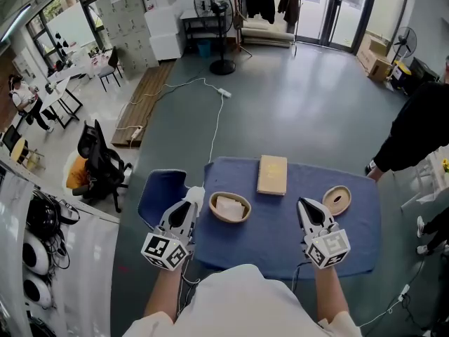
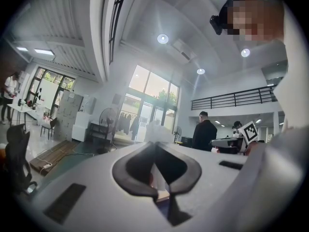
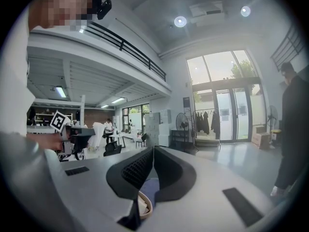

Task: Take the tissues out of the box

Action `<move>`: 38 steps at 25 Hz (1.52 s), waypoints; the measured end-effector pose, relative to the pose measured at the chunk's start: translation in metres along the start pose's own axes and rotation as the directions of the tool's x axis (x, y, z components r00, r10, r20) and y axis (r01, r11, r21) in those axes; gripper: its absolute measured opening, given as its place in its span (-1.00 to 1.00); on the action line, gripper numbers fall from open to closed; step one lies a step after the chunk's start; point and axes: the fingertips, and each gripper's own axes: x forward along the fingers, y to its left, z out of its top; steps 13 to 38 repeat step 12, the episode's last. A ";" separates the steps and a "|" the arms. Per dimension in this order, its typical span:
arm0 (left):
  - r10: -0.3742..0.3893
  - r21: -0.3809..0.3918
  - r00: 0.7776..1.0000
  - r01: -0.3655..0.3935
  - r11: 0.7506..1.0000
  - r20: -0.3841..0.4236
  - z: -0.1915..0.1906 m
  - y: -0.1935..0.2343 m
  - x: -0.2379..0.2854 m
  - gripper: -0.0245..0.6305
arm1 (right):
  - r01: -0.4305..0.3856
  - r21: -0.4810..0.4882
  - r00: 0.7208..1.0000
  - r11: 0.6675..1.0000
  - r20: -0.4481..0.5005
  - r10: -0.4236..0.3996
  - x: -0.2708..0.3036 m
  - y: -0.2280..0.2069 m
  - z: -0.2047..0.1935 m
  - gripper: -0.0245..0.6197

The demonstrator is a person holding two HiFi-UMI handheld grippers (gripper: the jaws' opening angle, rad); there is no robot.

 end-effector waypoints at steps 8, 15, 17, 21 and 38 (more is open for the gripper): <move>-0.001 -0.008 1.000 0.001 1.000 0.001 0.002 -0.005 -0.001 -0.88 | -0.020 0.002 1.000 1.000 0.007 0.020 -0.001 0.004 0.008 -0.82; -0.005 -0.008 1.000 0.005 1.000 0.000 -0.004 -0.003 -0.003 -0.88 | -0.025 0.010 1.000 1.000 0.006 0.025 -0.002 0.007 0.002 -0.82; -0.005 -0.008 1.000 0.005 1.000 0.000 -0.004 -0.003 -0.003 -0.88 | -0.025 0.010 1.000 1.000 0.006 0.025 -0.002 0.007 0.002 -0.82; -0.005 -0.008 1.000 0.005 1.000 0.000 -0.004 -0.003 -0.003 -0.88 | -0.025 0.010 1.000 1.000 0.006 0.025 -0.002 0.007 0.002 -0.82; -0.005 -0.008 1.000 0.005 1.000 0.000 -0.004 -0.003 -0.003 -0.88 | -0.025 0.010 1.000 1.000 0.006 0.025 -0.002 0.007 0.002 -0.82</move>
